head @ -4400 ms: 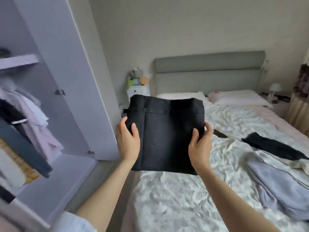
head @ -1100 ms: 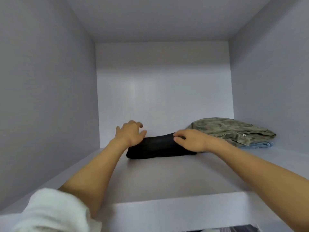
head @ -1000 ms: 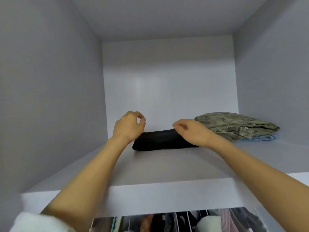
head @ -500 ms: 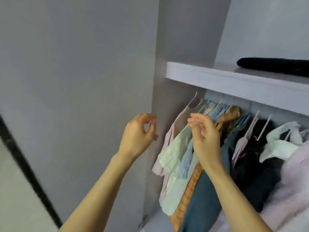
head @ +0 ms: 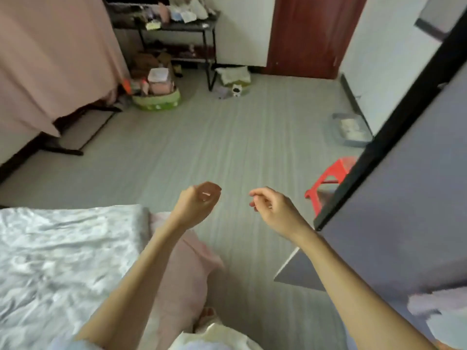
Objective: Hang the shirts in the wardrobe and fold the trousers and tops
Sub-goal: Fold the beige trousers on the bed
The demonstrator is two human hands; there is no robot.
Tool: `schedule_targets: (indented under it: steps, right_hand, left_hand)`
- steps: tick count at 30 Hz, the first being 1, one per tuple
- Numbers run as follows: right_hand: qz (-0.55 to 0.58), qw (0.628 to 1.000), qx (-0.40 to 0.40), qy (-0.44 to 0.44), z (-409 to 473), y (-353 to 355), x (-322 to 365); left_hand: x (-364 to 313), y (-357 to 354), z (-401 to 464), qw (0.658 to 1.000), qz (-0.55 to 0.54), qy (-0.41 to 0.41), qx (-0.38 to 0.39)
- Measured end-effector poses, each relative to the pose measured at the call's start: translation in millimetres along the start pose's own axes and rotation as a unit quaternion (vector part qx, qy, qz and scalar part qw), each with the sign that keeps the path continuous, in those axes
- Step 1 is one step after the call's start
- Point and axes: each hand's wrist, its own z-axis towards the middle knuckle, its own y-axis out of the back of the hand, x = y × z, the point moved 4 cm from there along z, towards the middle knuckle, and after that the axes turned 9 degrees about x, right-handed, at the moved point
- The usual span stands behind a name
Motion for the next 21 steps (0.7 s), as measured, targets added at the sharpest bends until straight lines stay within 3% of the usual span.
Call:
schedule_targets:
  steps: [9,21]
  right_hand:
    - [-0.028,0.979,0.197,0.049,233,-140,93]
    - [-0.04,0.95,0.289,0.115,502,-153,135]
  left_hand:
    - [153,178,44,0.972,-0.007,0.155,-0.175]
    - [214,279,205,0.913,-0.031,0.249,-0.321]
